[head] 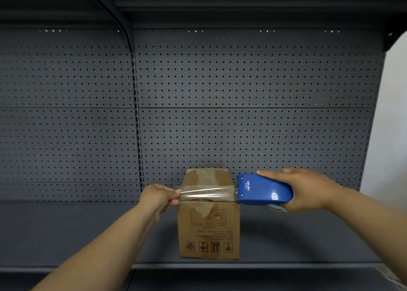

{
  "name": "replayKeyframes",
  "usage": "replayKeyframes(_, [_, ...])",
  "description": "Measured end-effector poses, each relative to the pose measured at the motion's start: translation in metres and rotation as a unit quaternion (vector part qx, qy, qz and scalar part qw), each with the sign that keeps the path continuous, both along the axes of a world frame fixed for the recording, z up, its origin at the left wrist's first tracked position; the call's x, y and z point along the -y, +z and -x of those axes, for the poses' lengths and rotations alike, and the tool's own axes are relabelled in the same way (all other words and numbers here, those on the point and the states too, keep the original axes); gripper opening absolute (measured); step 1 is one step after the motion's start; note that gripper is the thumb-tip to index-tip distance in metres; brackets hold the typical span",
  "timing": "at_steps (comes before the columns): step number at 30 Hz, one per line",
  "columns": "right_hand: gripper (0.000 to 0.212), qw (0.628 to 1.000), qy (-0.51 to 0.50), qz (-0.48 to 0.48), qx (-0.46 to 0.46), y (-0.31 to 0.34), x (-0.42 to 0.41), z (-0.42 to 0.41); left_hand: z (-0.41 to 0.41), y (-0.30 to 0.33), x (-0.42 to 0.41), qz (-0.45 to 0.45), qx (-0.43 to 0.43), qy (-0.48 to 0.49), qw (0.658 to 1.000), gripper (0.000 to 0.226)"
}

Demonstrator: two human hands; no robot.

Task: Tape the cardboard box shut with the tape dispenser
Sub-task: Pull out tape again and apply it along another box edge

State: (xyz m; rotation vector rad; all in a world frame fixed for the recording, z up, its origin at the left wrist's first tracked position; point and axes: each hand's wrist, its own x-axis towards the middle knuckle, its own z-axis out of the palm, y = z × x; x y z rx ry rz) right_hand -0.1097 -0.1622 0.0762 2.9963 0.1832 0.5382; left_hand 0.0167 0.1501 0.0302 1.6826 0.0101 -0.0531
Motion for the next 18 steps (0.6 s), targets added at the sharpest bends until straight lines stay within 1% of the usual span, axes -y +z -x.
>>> replayKeyframes(2, [0.082,1.000,0.001,0.007,-0.013,0.000,-0.001,-0.002,-0.003,-0.005,0.000,-0.011,-0.012,0.002,1.000,0.013])
replayKeyframes(6, [0.082,1.000,-0.006,0.017,-0.026,0.001,0.000,-0.007,-0.008,-0.010,0.001,-0.013,-0.031,0.001,0.999,0.011])
replayKeyframes(12, [0.083,0.998,-0.011,0.023,-0.053,0.002,-0.001,-0.012,-0.010,-0.011,0.003,-0.027,-0.069,0.014,0.997,0.016])
replayKeyframes(14, [0.083,0.998,-0.010,0.026,-0.054,0.001,0.000,-0.015,-0.010,-0.010,0.002,-0.057,-0.080,0.015,0.995,0.030])
replayKeyframes(16, [0.083,0.998,-0.010,0.025,-0.060,0.000,0.002,-0.017,-0.012,-0.008,0.002,-0.095,-0.081,0.010,0.992,0.053])
replayKeyframes(17, [0.083,0.998,-0.009,0.024,-0.064,0.000,0.003,-0.018,-0.010,-0.006,0.000,-0.119,-0.079,0.001,0.990,0.060])
replayKeyframes(18, [0.083,0.998,-0.008,0.024,-0.065,0.000,0.003,-0.019,-0.010,-0.005,-0.003,-0.150,-0.072,-0.016,0.986,0.060])
